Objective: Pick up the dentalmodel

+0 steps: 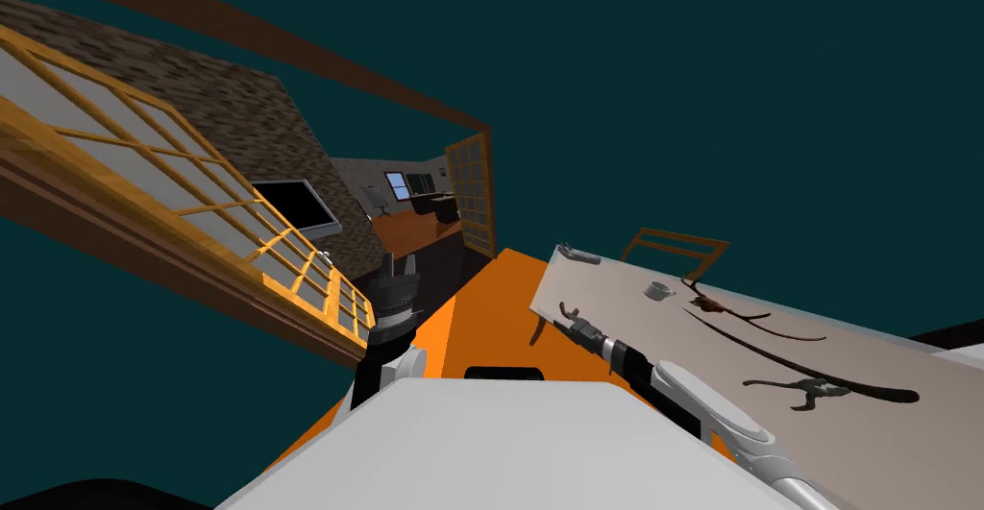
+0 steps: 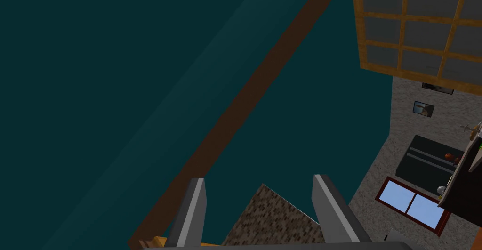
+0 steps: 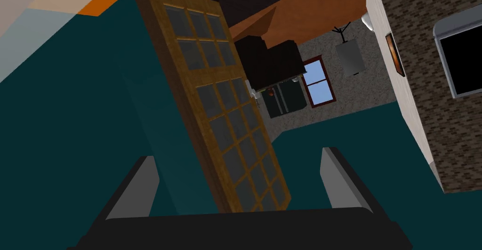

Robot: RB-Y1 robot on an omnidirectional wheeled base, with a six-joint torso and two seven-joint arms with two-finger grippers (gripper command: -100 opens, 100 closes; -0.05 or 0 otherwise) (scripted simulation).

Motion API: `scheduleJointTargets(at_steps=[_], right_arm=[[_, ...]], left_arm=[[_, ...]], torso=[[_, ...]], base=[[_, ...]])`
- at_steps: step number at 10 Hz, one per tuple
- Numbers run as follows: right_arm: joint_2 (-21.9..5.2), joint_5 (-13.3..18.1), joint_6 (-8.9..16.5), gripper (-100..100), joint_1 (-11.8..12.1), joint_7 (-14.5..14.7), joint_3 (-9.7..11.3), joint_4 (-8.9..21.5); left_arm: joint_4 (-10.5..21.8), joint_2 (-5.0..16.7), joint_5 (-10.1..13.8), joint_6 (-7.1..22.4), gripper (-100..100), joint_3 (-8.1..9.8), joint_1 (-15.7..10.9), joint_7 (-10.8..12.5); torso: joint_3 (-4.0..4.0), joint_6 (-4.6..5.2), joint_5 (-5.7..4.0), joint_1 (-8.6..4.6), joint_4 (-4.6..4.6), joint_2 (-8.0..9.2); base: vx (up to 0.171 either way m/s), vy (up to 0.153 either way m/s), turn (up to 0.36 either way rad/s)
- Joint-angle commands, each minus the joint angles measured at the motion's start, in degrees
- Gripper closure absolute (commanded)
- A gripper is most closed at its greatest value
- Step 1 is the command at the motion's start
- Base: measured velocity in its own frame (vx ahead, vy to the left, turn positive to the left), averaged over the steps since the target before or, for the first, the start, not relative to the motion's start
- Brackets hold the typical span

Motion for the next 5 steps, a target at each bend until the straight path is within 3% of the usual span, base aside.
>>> scheduleJointTargets(at_steps=[1,2,3,5], right_arm=[[-0.3,0.4,-0.3,-100,-0.6,0.1,0.0,1.7],[-1.8,3.0,0.2,-100,-1.6,0.5,0.8,3.8],[-1.8,3.0,0.2,-100,-1.6,0.5,0.8,4.9],[-4.4,7.0,1.1,-100,-3.8,1.3,2.6,9.5]], left_arm=[[0.0,0.0,0.0,0.0,0,0.00,0.0,0.0],[0.0,0.0,0.0,0.0,0,0.00,0.0,0.0],[0.0,0.0,0.0,0.0,0,0.00,0.0,0.0],[0.0,0.0,0.0,0.0,0,0.00,0.0,0.0]], torso=[[0.00,0.00,0.00,0.00,0.00,0.00],[0.01,0.00,0.00,0.01,0.01,0.02],[0.00,-0.05,0.00,0.02,0.01,-0.01],[-0.02,-0.03,0.00,0.02,0.00,-0.05]], base=[[0.007,-0.004,-0.018],[0.011,0.002,0.181],[0.016,-0.005,0.098],[0.031,0.003,0.187]])
